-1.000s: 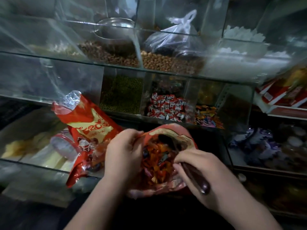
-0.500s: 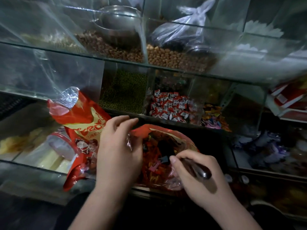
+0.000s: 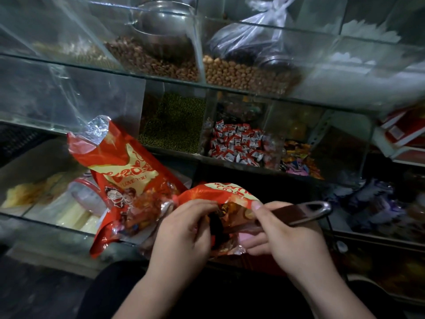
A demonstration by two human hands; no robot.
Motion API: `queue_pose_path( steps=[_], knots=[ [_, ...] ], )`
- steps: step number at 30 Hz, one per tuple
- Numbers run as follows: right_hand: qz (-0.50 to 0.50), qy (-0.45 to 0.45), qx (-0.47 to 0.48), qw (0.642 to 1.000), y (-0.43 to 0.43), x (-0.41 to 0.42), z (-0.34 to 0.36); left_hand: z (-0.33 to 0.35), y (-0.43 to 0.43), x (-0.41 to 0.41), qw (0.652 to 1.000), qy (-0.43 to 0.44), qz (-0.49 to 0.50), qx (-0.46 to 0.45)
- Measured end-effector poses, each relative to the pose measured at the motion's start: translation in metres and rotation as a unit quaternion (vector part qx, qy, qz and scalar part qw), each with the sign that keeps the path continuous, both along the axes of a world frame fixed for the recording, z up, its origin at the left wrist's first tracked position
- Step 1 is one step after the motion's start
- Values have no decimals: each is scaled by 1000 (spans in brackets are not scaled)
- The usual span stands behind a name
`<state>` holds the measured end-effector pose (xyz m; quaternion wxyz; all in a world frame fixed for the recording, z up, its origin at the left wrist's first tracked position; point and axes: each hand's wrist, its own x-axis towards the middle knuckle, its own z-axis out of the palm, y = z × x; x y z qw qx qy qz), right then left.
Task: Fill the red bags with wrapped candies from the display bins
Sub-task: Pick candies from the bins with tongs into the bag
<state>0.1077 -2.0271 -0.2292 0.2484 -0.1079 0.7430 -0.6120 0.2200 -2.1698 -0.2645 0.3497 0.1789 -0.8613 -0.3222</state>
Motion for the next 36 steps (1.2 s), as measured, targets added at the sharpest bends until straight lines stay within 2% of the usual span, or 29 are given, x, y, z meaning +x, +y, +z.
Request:
queue_pose_path(
  steps=[5,9,13,16,19,22,27,36],
  knots=[
    [-59,-51,-82,994,7,7,6,-8,-21,5,997,-63,21,46],
    [-80,-35,-117,989,12,13,18,-24,-22,-1,977,-184,40,97],
    [-69,-4,-132,989,24,16,36,-32,-19,-5,966,-241,-14,93],
    [-22,-31,-138,990,33,13,43,-31,-15,-6,972,-218,-34,83],
    [41,-67,-130,988,42,10,44,-30,-2,-4,986,-152,-22,64],
    [55,-72,-129,988,47,12,46,-28,9,-1,994,-102,-1,47],
    [17,-60,-177,982,55,19,64,-8,14,2,998,-61,8,-31],
    [-81,17,-266,960,78,7,93,50,14,-50,987,-5,-69,-146]
  ],
)
